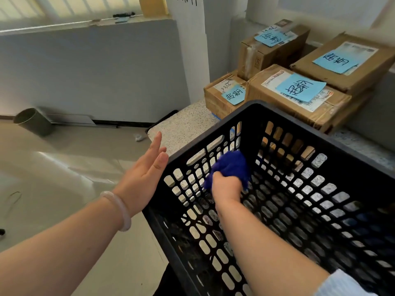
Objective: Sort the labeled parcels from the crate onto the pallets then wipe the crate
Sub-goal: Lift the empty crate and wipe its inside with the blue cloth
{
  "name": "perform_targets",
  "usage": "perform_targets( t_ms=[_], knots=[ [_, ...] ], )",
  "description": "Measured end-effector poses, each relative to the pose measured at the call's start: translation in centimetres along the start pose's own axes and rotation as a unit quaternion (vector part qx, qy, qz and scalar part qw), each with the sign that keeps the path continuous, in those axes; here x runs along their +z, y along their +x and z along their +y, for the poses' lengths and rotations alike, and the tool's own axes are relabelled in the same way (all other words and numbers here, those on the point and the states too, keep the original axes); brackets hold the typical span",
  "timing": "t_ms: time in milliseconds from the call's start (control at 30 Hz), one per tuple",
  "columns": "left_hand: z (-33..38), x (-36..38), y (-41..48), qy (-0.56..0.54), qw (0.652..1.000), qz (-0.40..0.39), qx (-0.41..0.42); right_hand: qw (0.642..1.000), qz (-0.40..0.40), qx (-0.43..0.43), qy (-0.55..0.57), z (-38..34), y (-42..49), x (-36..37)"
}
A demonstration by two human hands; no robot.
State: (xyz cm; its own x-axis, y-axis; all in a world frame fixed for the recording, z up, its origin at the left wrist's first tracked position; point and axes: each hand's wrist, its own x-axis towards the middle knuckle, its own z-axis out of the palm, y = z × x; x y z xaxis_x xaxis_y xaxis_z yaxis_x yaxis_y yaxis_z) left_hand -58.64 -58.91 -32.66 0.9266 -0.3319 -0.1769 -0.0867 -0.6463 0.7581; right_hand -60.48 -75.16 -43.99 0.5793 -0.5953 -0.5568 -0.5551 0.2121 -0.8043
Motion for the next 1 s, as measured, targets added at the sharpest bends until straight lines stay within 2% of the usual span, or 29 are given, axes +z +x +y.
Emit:
perform_targets(
  t_ms=[100, 167, 233, 300, 367, 433, 500, 533, 600, 633, 700, 767, 833, 900, 1000],
  knots=[
    [-0.1, 0.0, 0.2, 0.009, 1.0, 0.0, -0.002, 0.996, -0.079, 0.034, 0.029, 1.8, -2.5, 1.1],
    [-0.2, -0.1, 0.2, 0.009, 1.0, 0.0, -0.002, 0.992, -0.122, 0.038, -0.008, 2.9, -4.0, 1.5],
    [-0.3, -0.1, 0.2, 0.002, 1.0, 0.001, 0.0, 0.978, -0.202, 0.011, -0.054, 4.1, -5.1, 1.6],
    [-0.3, 0.0, 0.2, -0.003, 1.0, 0.0, 0.0, 0.945, -0.29, -0.074, -0.133, 4.4, -5.9, 1.2],
    [-0.3, 0.0, 0.2, -0.004, 1.0, 0.0, 0.0, 0.901, -0.315, -0.172, -0.242, 3.8, -5.1, 0.6],
    [-0.3, 0.0, 0.2, -0.008, 1.0, 0.004, -0.001, 0.855, -0.321, -0.209, -0.35, 2.6, -3.2, -0.2],
    [-0.2, 0.0, 0.2, -0.01, 1.0, 0.003, -0.004, 0.815, -0.293, -0.217, -0.451, 1.5, -1.1, -1.4],
    [-0.2, 0.0, 0.2, -0.007, 1.0, 0.002, -0.006, 0.825, -0.258, -0.226, -0.449, 1.2, 0.1, -2.3],
    [-0.2, 0.0, 0.2, 0.0, 1.0, 0.001, -0.011, 0.882, -0.183, -0.24, -0.362, 1.0, 2.3, -3.9],
    [-0.3, 0.0, 0.2, 0.005, 1.0, 0.0, -0.012, 0.899, -0.131, -0.265, -0.324, 0.7, 3.4, -4.8],
    [-0.4, 0.0, 0.2, 0.008, 1.0, -0.001, -0.014, 0.901, -0.008, -0.296, -0.318, 0.0, 5.7, -6.6],
    [-0.5, 0.0, 0.2, 0.001, 1.0, 0.001, -0.013, 0.887, 0.07, -0.29, -0.352, -0.5, 7.5, -7.6],
    [-0.5, 0.0, 0.3, 0.001, 1.0, 0.001, -0.01, 0.857, 0.063, -0.281, -0.427, -0.2, 8.0, -7.5],
    [-0.6, 0.0, 0.2, 0.009, 1.0, 0.002, -0.011, 0.835, 0.013, -0.259, -0.485, 1.3, 7.8, -6.6],
    [-0.5, -0.1, 0.2, 0.019, 1.0, 0.001, -0.015, 0.782, -0.06, -0.254, -0.566, 4.0, 5.7, -4.4]
  ],
)
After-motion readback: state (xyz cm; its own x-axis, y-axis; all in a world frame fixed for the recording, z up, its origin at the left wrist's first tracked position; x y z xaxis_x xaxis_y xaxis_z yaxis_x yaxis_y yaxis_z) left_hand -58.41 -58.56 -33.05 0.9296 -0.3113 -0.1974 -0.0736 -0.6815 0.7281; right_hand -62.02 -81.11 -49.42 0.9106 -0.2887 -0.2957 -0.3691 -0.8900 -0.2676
